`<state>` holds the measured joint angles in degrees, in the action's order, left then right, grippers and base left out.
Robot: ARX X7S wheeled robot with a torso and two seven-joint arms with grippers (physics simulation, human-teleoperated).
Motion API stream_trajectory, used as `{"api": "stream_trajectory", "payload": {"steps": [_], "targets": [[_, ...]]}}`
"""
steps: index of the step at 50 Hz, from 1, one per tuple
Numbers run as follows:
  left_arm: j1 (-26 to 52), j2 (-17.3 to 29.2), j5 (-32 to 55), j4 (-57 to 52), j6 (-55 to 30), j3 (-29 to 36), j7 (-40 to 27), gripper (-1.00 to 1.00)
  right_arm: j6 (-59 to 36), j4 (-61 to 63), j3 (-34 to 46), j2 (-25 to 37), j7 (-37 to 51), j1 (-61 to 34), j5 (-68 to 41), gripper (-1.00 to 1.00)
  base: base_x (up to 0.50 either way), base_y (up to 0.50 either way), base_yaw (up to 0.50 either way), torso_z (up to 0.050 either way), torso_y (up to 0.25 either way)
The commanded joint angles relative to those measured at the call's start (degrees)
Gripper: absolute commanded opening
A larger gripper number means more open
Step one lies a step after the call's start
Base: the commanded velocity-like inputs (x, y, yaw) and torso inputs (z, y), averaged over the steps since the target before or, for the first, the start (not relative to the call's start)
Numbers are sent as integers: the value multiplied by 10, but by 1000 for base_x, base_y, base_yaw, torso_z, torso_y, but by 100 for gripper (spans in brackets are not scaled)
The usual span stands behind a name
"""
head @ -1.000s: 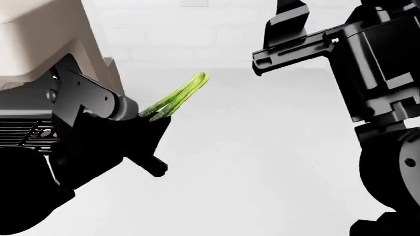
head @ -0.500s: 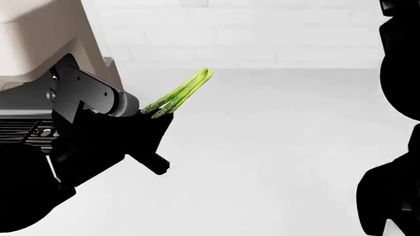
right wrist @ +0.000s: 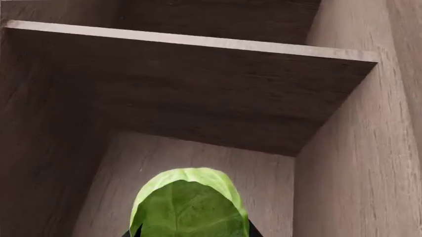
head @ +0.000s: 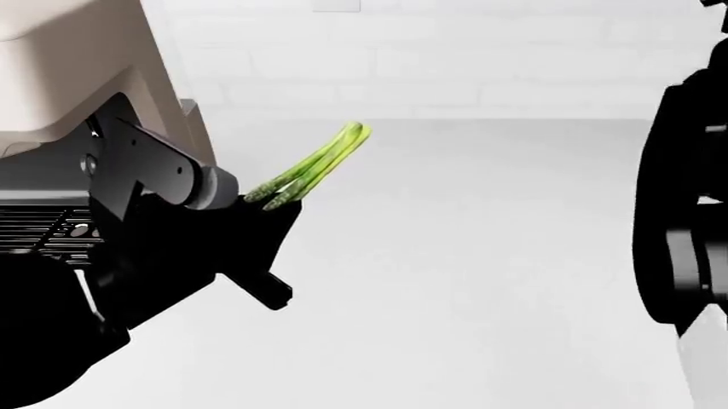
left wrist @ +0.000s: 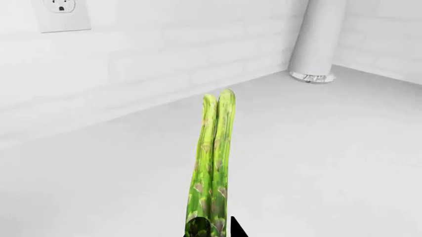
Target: Pick the brussel sprout, asparagus from the counter and place them in the cabinet. Then close the cabinet.
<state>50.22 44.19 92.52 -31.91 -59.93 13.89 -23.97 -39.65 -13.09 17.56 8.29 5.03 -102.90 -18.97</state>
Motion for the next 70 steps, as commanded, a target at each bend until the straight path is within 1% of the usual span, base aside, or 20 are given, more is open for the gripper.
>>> {"api": "stream_trajectory", "payload": {"steps": [1, 3, 4, 6, 8, 11, 19, 24, 26, 35, 40, 45, 57, 58, 70], "targets": [[-4, 3, 3, -5, 4, -1, 10, -100, 186, -388, 20, -65, -57, -157, 45, -100, 0, 0, 0, 0, 0], [-4, 2, 1, -2, 4, -1, 14, -100, 259, -522, 38, -82, -69, -205, 40, -100, 0, 0, 0, 0, 0], [-3, 2, 0, 0, 4, 0, 17, -100, 285, -568, 78, -83, -67, -223, 4, -100, 0, 0, 0, 0, 0], [-1, 0, -2, 4, 3, 2, 22, -100, 309, -615, 156, -83, -59, -243, -69, -100, 0, 0, 0, 0, 0], [2, -2, -3, 8, 3, 4, 26, -100, 306, -619, 176, -83, -53, -244, -87, -100, 0, 0, 0, 0, 0], [6, -5, -5, 13, 3, 6, 30, -100, 294, -619, 157, -82, -51, -242, -63, -100, 0, 0, 0, 0, 0], [19, -13, -5, 29, 2, 12, 37, -100, 262, -619, 49, -82, -55, -231, 64, -100, 0, 0, 0, 0, 0], [20, -13, -10, 37, 4, 12, 40, -100, 247, -619, -5, -81, -48, -224, 128, -100, 0, 0, 0, 0, 0], [20, -13, -12, 39, 5, 12, 41, -100, 243, -619, -18, -82, -49, -220, 138, -100, 0, 0, 0, 0, 0], [20, -16, -25, 50, 9, 15, 51, -100, 230, -619, -3, -83, -56, -215, 93, -100, 0, 0, 0, 0, 0], [22, -17, -24, 54, 9, 16, 49, -100, 224, -619, -8, -83, -57, -214, 90, -100, 0, 0, 0, 0, 3], [23, -18, -22, 55, 11, 17, 47, -100, 217, -619, 4, -83, -60, -213, 76, -100, 0, 0, 0, 0, 0], [15, -16, -12, 50, 17, 14, 35, -100, 203, -619, 4, -83, -52, -204, 90, -100, 0, 0, 0, 0, 0], [15, -16, -12, 50, 18, 14, 35, -100, 203, -619, 4, -83, -52, -204, 90, 100, 0, 0, 0, 0, 0], [9, -16, -12, 47, 21, 15, 33, -100, 203, -619, 4, -83, -52, -204, 90, 100, 0, 0, 0, 0, 0]]}}
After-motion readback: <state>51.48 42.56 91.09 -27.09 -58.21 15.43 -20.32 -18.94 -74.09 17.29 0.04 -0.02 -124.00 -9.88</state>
